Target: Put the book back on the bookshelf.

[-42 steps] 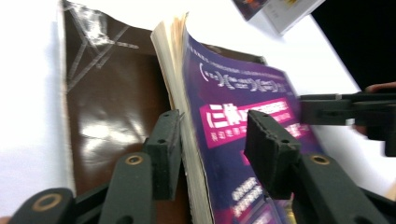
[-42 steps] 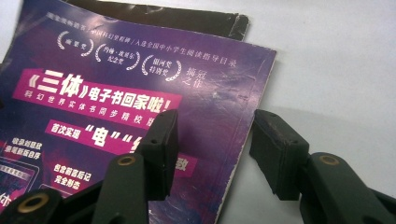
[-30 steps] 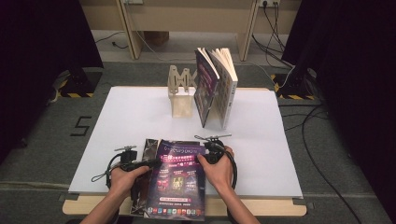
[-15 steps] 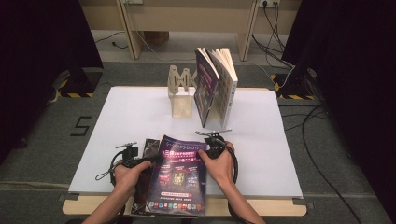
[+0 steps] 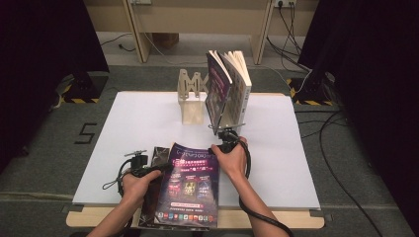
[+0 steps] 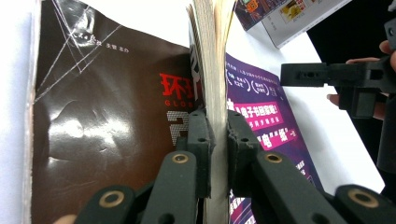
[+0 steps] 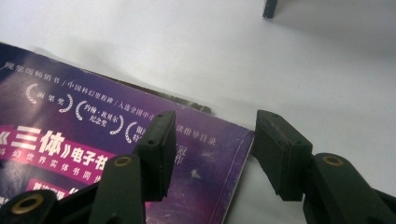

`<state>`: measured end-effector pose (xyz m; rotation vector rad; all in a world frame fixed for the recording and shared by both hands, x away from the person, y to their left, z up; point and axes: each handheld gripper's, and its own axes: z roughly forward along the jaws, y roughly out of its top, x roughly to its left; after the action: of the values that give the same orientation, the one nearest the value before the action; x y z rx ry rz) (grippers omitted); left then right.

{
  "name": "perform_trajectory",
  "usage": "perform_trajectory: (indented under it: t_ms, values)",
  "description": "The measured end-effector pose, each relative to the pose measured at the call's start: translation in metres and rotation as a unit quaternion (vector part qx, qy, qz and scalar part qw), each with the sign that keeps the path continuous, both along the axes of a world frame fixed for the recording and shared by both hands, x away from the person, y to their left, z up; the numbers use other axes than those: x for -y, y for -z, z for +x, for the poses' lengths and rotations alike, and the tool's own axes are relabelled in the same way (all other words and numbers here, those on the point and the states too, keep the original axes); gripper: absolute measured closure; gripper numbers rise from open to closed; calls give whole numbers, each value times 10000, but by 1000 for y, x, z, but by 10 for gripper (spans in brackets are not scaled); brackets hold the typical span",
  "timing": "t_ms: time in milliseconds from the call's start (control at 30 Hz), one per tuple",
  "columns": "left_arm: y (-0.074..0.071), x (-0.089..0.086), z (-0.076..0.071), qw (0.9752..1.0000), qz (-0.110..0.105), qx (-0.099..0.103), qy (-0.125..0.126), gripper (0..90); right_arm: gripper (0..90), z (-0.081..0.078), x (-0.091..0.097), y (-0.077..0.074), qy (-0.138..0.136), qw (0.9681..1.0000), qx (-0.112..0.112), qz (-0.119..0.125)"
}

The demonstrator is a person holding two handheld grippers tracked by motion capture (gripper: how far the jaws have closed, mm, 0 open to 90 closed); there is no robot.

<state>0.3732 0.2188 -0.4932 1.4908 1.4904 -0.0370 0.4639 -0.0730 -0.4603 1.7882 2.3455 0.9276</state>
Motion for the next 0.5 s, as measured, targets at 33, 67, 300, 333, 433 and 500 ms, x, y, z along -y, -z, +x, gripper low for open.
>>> perform_trajectory:
  t_ms: [33, 67, 300, 333, 433, 500]
  values:
    - [0, 0, 0, 10000, 16, 5, 14, 816, 490, 1, 0, 2, -18, 10000, -29, -36]
    - [0, 0, 0, 10000, 45, 18, 43, 814, 493, 2, 0, 3, -15, 10000, -53, -62]
    - [-5, 0, 3, 9990, 378, 20, 221, 781, 489, 3, 1, 8, 14, 9999, -97, 26]
    - [-6, -1, 4, 9986, 450, 16, 265, 761, 487, 3, 1, 8, -7, 10000, -95, 13]
    - [-12, -6, 1, 9965, 768, 81, 316, 692, 481, 3, -1, 8, -58, 9999, -79, -20]
    - [-16, -9, -4, 9959, 804, 114, 409, 658, 478, 3, -1, 8, -58, 10000, -67, -27]
